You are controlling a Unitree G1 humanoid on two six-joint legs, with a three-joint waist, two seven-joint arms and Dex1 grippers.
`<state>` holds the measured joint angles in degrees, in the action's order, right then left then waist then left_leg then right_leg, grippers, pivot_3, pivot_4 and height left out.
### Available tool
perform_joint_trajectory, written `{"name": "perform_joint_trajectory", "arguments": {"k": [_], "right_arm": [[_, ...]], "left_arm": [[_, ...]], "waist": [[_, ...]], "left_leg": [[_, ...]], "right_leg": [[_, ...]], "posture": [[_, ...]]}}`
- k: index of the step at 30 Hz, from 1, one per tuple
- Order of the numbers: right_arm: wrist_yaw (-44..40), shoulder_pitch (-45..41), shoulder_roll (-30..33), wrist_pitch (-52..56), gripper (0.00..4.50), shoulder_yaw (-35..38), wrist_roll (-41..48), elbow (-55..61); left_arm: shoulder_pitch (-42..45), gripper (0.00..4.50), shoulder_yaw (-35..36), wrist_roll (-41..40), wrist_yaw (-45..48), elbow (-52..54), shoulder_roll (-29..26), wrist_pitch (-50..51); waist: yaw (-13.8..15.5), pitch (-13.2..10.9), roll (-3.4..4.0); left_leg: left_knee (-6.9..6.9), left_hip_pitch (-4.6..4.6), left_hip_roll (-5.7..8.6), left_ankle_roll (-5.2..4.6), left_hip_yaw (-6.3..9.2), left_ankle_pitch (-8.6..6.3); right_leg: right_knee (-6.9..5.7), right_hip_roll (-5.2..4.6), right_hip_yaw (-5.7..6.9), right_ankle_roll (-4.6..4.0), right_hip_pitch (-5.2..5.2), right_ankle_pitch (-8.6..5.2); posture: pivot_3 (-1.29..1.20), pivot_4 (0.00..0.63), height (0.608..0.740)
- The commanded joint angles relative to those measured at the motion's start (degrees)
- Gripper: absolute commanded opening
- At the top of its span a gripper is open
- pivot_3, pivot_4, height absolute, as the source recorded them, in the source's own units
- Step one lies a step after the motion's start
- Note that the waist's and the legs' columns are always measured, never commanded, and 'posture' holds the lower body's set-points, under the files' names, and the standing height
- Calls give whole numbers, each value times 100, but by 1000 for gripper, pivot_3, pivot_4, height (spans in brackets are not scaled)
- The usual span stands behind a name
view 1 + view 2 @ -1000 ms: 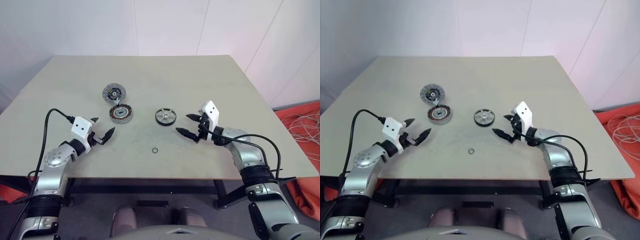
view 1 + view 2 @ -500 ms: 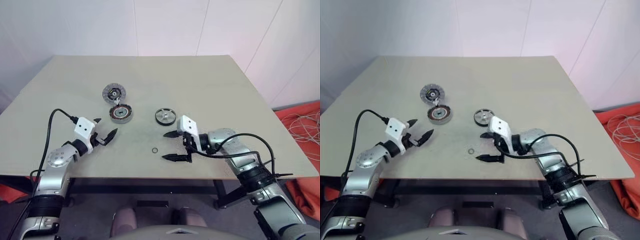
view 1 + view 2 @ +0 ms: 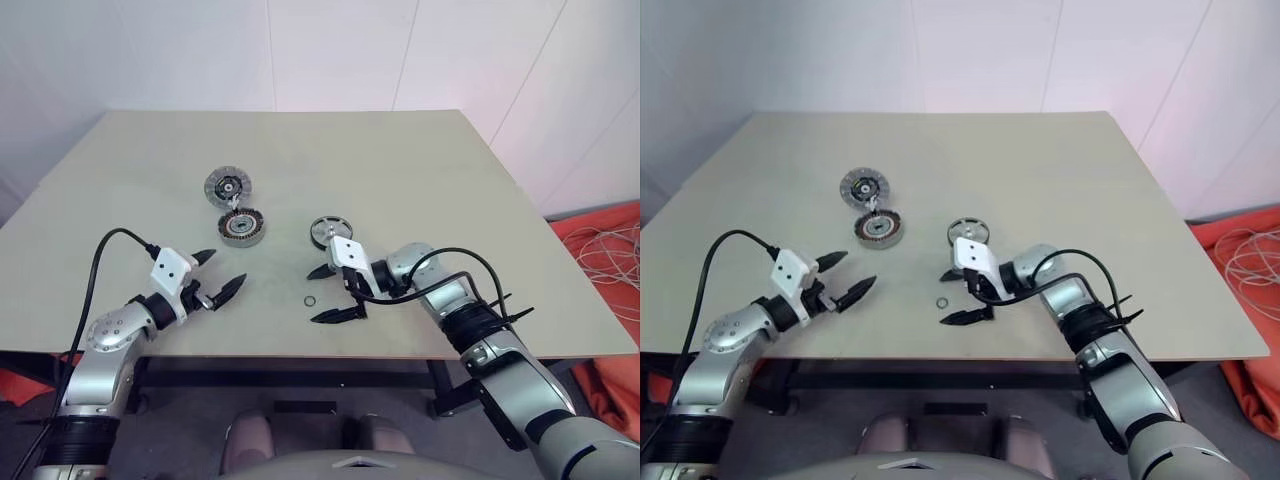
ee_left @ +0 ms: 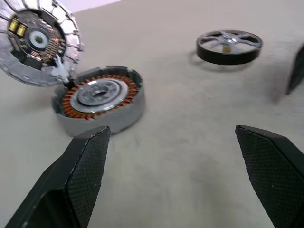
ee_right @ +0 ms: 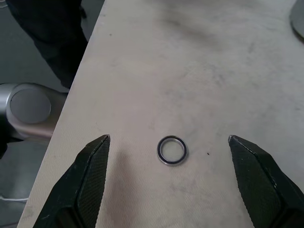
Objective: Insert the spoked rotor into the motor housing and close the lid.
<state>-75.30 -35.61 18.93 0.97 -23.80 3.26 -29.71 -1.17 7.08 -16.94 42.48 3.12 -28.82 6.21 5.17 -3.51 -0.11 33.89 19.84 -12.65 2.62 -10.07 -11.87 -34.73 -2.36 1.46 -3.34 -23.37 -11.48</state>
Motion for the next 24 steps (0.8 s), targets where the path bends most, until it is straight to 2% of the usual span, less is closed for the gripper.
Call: {"name": "perform_joint_trajectory", "arguments": {"k": [1, 7, 10, 19, 20, 24], "right_arm": [[-123, -207, -80, -164, 4500, 3, -43, -199], [-24, -223, -214, -404, 4500, 20, -250, -582], [104, -242, -263, -569, 3848, 7, -389, -838], [213, -225, -263, -806, 743, 42, -480, -997], [237, -227, -257, -826, 594, 56, -479, -991], [306, -181, -161, -864, 595, 178, -397, -765]], "left_arm": [[26, 4467, 107, -72, -6, 246, -79, -25], [107, 4467, 140, -33, -53, 150, -98, -75], [173, 4500, 149, -27, -46, 94, -117, -84], [227, 4500, 159, -1, -70, 51, -128, -124], [231, 4500, 160, 3, -75, 43, -127, -129], [243, 4500, 162, 28, -98, 9, -125, -158]], "waist": [[0, 0, 0], [-22, 0, 0], [-77, 0, 0], [-114, 1, -1], [-114, 1, -1], [-113, 1, -1]], "left_leg": [[1, 0, 0, 0, 0, 0], [4, -6, -3, 0, 0, 0], [4, -8, -4, 1, 0, 1], [6, -12, -2, 1, 0, 0], [7, -13, -3, 1, 0, 1], [12, -15, -3, 1, 1, 1]], "right_leg": [[-1, 0, 0, 0, 0, 0], [-4, 1, 0, 5, 6, -3], [-6, 1, 0, 1, 6, -1], [-7, 0, -1, -2, 12, 1], [-8, 0, 0, 0, 13, 0], [-8, 0, -1, 24, 16, -14]], "posture": [[0, 0, 740], [0, 0, 740], [0, 0, 740], [0, 0, 740], [0, 0, 740], [0, 0, 740]]}}
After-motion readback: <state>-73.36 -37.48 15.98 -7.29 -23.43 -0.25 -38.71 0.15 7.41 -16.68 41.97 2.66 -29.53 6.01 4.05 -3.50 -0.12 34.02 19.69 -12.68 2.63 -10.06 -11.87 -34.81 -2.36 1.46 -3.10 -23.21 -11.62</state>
